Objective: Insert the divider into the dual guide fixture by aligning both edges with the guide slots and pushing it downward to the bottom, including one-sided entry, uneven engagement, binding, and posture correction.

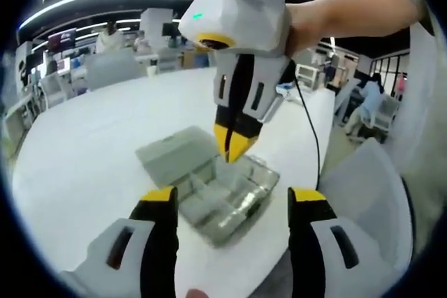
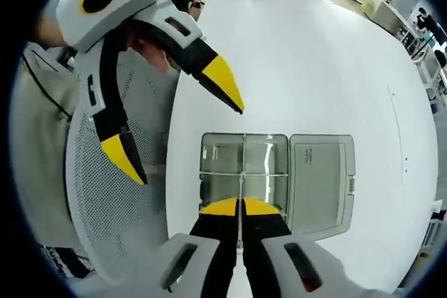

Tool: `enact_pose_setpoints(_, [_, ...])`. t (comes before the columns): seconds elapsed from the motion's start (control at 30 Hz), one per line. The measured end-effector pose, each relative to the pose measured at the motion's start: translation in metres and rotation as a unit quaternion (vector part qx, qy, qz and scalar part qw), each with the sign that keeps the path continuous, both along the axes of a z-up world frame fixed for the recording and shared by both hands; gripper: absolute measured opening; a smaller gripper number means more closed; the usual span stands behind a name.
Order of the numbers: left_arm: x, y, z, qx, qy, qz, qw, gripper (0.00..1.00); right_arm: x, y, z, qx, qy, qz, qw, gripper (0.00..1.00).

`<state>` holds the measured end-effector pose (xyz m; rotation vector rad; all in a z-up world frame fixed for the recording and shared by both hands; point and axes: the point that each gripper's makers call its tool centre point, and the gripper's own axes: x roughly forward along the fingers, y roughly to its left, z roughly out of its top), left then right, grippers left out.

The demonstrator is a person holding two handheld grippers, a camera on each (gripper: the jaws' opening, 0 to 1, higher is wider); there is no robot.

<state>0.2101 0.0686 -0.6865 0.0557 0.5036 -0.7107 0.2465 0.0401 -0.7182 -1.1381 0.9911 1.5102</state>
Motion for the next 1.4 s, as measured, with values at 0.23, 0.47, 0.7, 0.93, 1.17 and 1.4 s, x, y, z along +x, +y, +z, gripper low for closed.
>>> enact_pose_setpoints(0.23, [0.002, 0.001, -0.001, 0.0, 0.001, 0.001, 1.0, 0.62, 0.0, 0.0, -0.003, -0.002, 0.002, 0.001, 1.0, 0.0])
enact_pose_setpoints(0.47, [0.002, 0.002, -0.003, -0.002, 0.004, 0.002, 1.0, 0.62, -0.001, 0.002, -0.006, -0.003, 0.007, 0.001, 1.0, 0.0])
enact_pose_setpoints(0.7, [0.001, 0.003, -0.005, -0.002, 0.006, 0.001, 1.0, 0.62, -0.001, 0.002, -0.009, -0.003, 0.01, -0.001, 0.9999, 0.0])
enact_pose_setpoints(0.93, [0.003, 0.005, -0.005, -0.003, 0.006, 0.002, 1.0, 0.62, 0.001, 0.002, -0.014, -0.003, 0.011, -0.003, 0.9999, 0.0])
enact_pose_setpoints(1.17, [0.004, 0.006, -0.006, -0.005, 0.007, 0.003, 1.0, 0.62, 0.005, -0.001, -0.021, -0.003, 0.014, -0.01, 0.9999, 0.0])
enact_pose_setpoints(1.4, [0.005, 0.007, -0.005, -0.003, 0.007, 0.003, 1.0, 0.62, 0.004, 0.0, -0.019, 0.0, 0.014, -0.01, 0.9998, 0.0])
